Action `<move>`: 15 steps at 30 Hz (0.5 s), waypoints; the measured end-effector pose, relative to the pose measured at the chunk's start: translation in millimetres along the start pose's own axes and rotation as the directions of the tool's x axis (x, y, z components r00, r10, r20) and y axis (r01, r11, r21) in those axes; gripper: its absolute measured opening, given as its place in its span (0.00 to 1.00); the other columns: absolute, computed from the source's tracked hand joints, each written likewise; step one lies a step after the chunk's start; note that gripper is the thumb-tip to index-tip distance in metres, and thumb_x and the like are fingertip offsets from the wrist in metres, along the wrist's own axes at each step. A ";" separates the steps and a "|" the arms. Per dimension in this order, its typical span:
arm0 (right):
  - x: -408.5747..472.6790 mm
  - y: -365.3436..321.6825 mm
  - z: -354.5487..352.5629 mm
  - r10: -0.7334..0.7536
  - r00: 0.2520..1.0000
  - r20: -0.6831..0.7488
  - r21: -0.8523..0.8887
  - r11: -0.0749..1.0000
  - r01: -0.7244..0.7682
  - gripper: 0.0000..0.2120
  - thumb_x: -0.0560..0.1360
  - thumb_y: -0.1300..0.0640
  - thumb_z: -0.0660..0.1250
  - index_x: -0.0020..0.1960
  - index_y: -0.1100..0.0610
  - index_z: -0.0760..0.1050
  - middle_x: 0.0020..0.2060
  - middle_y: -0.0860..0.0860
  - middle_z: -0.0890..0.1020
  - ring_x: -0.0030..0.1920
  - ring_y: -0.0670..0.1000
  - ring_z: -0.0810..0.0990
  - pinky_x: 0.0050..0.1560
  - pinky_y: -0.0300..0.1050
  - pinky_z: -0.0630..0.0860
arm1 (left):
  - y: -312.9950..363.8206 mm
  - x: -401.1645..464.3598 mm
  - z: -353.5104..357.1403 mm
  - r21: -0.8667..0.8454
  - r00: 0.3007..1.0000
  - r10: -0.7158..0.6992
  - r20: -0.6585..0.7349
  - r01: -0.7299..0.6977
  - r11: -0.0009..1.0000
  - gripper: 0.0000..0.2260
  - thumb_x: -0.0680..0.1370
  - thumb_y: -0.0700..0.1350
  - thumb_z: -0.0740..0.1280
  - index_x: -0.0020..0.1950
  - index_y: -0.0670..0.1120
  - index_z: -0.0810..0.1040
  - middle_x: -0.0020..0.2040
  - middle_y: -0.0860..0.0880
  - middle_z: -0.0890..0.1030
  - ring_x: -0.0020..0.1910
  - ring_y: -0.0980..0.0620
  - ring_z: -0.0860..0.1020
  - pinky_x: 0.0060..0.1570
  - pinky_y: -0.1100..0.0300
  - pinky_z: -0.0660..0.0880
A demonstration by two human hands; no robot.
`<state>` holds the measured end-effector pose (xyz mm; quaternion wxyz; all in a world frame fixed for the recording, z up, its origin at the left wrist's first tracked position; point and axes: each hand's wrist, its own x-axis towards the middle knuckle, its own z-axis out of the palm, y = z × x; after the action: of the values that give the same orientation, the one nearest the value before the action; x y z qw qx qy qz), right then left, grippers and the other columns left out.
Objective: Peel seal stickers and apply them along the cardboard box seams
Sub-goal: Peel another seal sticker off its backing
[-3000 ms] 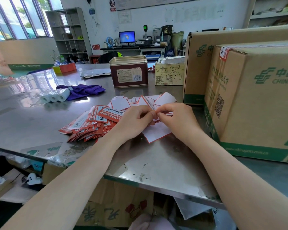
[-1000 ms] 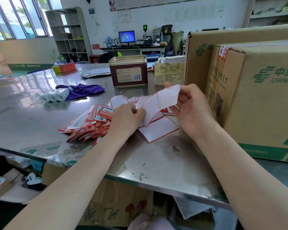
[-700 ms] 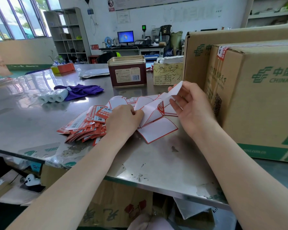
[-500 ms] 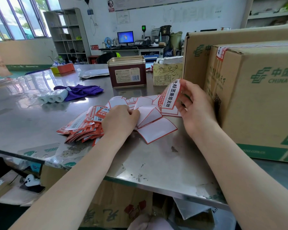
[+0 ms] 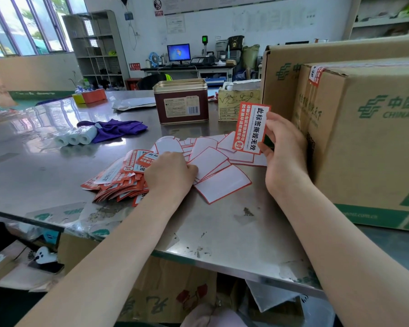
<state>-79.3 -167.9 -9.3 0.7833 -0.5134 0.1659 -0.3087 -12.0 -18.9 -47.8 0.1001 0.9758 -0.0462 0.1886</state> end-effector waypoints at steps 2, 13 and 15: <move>0.3 -0.2 -0.1 -0.013 1.000 0.015 -0.040 0.999 0.013 0.11 0.78 0.56 0.61 0.57 0.51 0.77 0.49 0.47 0.83 0.44 0.41 0.80 0.42 0.33 0.77 | 0.5 -1.8 -1.9 0.023 1.000 0.012 0.011 -0.012 1.000 0.11 0.77 0.51 0.60 0.45 0.45 0.75 0.41 0.46 0.72 0.40 0.48 0.72 0.37 0.57 0.68; -15.2 12.5 6.6 -0.198 0.898 0.393 -0.553 0.729 0.403 0.10 0.76 0.61 0.60 0.51 0.49 0.77 0.51 0.46 0.79 0.52 0.46 0.76 0.43 0.35 0.73 | 7.6 -8.1 -6.2 -0.365 0.869 0.283 -0.407 -0.438 0.821 0.14 0.73 0.42 0.69 0.57 0.44 0.73 0.53 0.44 0.72 0.52 0.46 0.71 0.51 0.60 0.64; -17.2 16.1 6.8 -0.195 0.864 0.465 -0.578 0.672 0.463 0.10 0.76 0.61 0.60 0.49 0.48 0.76 0.50 0.44 0.77 0.53 0.45 0.74 0.44 0.34 0.70 | 7.3 -7.6 -5.1 -0.328 0.836 0.307 -0.455 -0.477 0.815 0.13 0.73 0.43 0.69 0.57 0.44 0.76 0.53 0.42 0.73 0.53 0.45 0.72 0.51 0.60 0.63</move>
<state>-83.3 -147.3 -22.0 0.4902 -0.8301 0.0202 -0.2650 -21.8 -24.6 -44.8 0.2771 0.8417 -0.2702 0.3765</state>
